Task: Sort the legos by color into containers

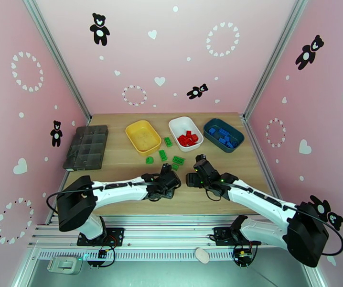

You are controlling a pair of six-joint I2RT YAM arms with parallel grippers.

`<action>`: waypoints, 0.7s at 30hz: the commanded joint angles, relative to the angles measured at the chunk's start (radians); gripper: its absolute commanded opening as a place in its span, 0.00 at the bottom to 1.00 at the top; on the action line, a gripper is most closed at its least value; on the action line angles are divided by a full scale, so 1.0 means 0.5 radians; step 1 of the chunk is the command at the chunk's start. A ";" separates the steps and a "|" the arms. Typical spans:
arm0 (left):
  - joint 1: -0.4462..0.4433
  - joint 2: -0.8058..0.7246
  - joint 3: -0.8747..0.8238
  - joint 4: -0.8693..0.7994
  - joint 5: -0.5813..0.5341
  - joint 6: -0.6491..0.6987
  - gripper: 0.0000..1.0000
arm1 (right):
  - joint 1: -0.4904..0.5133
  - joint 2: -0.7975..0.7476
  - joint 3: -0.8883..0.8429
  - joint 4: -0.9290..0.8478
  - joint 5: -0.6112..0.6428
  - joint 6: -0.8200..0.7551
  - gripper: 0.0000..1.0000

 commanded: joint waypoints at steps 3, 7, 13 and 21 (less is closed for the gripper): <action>0.208 -0.202 -0.087 0.100 0.092 0.095 0.46 | 0.012 0.129 0.059 0.305 -0.316 0.001 0.79; 0.408 -0.294 -0.093 0.167 0.217 0.168 0.46 | 0.012 0.255 0.136 0.441 -0.451 0.000 0.79; 0.791 -0.364 -0.028 0.271 0.469 0.271 0.46 | 0.015 0.487 0.353 0.548 -0.593 -0.005 0.79; 1.231 -0.195 0.244 0.336 0.701 0.367 0.46 | 0.012 0.797 0.749 0.541 -0.640 -0.028 0.79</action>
